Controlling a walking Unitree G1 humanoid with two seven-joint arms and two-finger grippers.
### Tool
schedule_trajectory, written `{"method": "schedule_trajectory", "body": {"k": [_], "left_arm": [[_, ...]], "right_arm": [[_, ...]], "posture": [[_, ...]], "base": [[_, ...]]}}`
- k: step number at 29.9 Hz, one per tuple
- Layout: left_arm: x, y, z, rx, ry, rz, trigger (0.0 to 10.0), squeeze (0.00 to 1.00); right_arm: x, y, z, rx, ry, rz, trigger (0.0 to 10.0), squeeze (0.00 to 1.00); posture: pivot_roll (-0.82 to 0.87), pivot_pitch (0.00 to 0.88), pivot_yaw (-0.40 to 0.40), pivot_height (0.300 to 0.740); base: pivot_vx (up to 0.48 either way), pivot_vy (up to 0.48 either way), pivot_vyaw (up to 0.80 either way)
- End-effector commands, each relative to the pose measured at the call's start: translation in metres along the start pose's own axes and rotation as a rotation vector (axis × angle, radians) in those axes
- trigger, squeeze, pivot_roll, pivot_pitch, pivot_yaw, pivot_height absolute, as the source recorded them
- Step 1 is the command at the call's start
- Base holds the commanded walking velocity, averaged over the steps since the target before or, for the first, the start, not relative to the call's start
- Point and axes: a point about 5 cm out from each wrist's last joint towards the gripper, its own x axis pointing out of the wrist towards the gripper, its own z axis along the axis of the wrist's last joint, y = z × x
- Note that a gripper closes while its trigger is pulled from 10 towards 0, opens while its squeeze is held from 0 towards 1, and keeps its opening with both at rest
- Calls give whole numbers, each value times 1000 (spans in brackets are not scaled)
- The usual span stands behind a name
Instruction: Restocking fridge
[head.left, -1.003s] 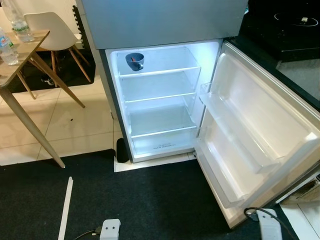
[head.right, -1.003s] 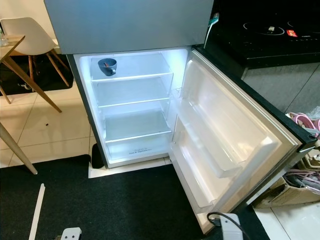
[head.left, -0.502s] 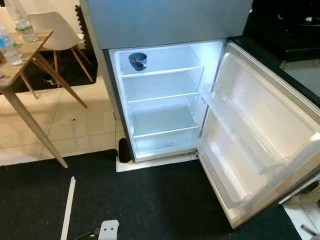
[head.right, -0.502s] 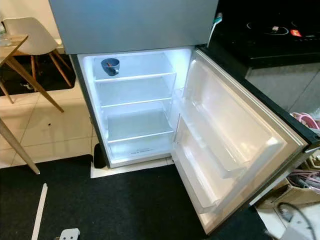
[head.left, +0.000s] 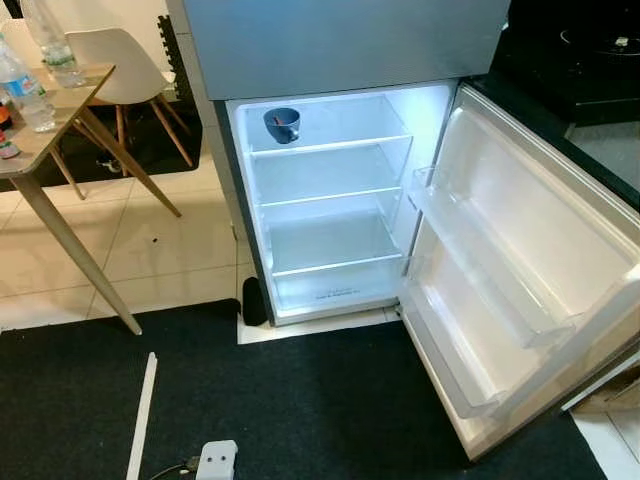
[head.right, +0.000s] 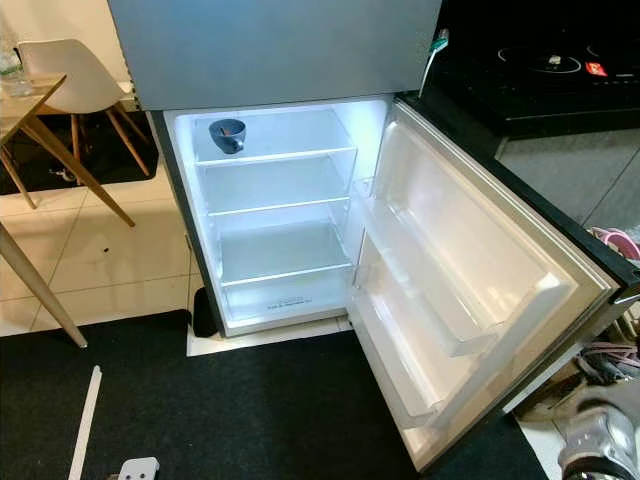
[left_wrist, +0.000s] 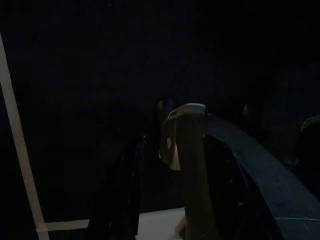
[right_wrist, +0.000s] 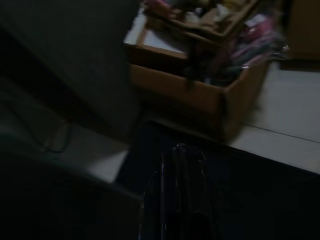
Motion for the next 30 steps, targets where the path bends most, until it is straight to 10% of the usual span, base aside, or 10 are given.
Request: {"method": "schedule_trajectory", "body": {"k": [1,15,21,28,30], "left_arm": [[-2,7,-5,-3,18,18,10000,0],[-2,5,-7,-2,27,12,10000,0],[-2,5,-7,0,29,11,10000,0],[-2,4,-8,3,33,7,10000,0],[-2,4,-8,5,33,7,10000,0]], "right_arm": [[3,14,6,-3,-21,102,10000,0],[-2,52,-14,-113,81,426,10000,0],[-32,93,-76,-246,348,857,10000,0],[-93,150,-139,-177,603,1358,10000,0],[-128,180,-152,-35,655,1587,10000,0]], "posture": [[3,73,10,740],[-3,80,13,740],[-7,80,14,740],[-15,79,17,740],[-15,79,17,740]], "base": [[0,0,0],[0,0,0],[0,0,0],[0,0,0],[0,0,0]]}}
